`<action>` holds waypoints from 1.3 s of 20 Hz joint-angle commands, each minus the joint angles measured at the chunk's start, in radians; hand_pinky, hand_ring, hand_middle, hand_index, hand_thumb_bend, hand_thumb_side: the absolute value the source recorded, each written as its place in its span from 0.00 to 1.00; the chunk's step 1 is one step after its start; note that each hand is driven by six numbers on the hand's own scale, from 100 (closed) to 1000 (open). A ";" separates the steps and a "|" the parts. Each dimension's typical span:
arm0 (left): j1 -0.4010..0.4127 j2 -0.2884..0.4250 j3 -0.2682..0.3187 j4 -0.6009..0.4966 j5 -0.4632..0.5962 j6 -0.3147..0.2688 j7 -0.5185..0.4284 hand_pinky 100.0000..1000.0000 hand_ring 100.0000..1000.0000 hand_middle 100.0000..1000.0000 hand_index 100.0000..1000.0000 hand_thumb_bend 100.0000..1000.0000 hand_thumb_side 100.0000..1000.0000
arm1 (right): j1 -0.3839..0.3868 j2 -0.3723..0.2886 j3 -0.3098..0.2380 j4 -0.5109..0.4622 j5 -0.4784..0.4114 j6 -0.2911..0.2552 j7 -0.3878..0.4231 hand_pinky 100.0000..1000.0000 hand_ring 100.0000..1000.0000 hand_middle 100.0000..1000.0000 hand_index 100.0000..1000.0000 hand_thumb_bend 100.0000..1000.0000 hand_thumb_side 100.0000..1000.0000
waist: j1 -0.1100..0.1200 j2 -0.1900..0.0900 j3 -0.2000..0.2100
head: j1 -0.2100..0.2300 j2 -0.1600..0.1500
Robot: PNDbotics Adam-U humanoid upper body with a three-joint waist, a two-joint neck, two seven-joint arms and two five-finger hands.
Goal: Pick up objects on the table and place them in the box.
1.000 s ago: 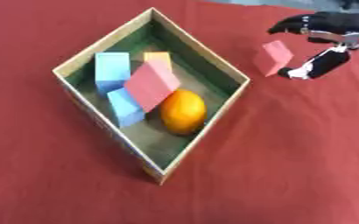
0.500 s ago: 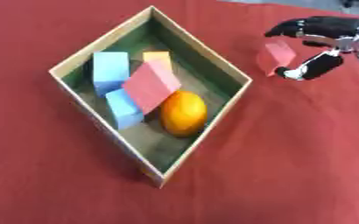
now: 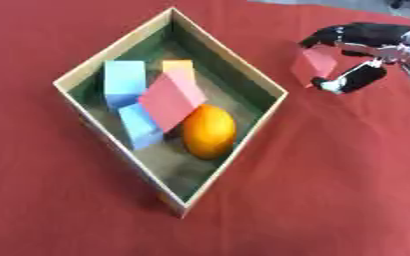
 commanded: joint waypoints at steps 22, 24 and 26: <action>0.000 0.018 0.001 -0.015 0.007 0.008 -0.005 0.94 0.91 0.76 0.87 0.11 0.79 | -0.020 -0.026 -0.031 -0.079 -0.031 0.075 -0.184 0.77 0.77 0.37 0.59 0.00 0.33 | -0.009 -0.044 -0.016 | -0.007 0.012; 0.001 0.019 0.000 -0.015 0.008 0.009 -0.006 0.94 0.91 0.76 0.87 0.11 0.78 | -0.016 -0.036 -0.043 -0.122 -0.044 0.084 -0.195 0.77 0.76 0.37 0.58 0.00 0.31 | -0.010 -0.051 -0.019 | -0.006 0.018; 0.003 0.020 0.000 -0.015 0.009 0.010 -0.006 0.94 0.91 0.76 0.87 0.11 0.78 | -0.010 -0.047 -0.051 -0.185 -0.063 0.092 -0.197 0.76 0.75 0.37 0.58 0.00 0.30 | -0.010 -0.058 -0.022 | -0.004 0.022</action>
